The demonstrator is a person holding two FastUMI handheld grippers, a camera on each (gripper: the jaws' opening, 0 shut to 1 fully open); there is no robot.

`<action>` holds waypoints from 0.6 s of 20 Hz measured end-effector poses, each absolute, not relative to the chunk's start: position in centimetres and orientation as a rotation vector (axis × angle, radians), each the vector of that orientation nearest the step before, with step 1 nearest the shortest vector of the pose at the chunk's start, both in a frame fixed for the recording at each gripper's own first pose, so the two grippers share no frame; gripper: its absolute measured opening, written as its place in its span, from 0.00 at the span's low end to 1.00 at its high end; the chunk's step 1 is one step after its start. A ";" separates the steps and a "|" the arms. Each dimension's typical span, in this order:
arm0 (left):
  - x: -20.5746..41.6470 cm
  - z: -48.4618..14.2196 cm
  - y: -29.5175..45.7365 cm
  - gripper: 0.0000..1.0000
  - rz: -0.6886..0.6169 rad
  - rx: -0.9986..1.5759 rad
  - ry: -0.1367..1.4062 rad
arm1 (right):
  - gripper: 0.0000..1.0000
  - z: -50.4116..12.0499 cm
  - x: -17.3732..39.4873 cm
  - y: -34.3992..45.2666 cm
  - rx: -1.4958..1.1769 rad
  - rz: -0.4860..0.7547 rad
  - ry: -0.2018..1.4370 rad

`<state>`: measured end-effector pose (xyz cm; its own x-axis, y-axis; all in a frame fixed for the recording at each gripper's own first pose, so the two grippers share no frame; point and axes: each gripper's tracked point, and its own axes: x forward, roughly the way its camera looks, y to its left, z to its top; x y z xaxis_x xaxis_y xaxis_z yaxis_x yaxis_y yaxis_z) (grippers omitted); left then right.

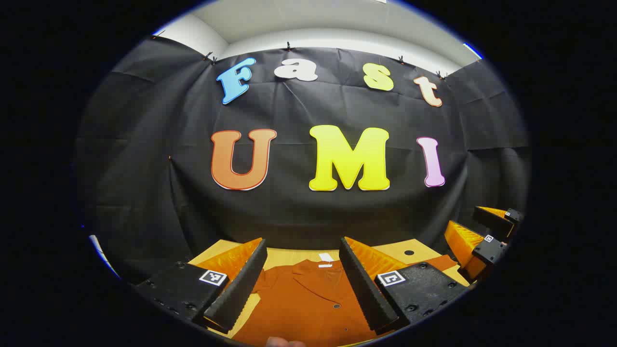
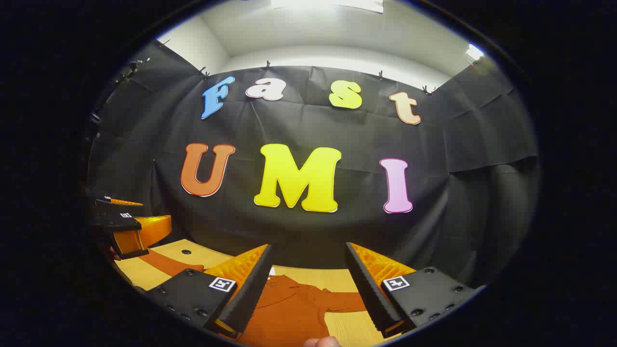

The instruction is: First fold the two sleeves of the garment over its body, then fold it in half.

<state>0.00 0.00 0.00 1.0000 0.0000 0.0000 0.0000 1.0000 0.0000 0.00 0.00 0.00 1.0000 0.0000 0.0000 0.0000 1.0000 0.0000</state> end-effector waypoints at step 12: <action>0.7 -0.1 -0.9 0.97 -0.010 0.007 -0.009 | 0.94 -0.2 1.1 -0.6 0.016 -0.003 0.017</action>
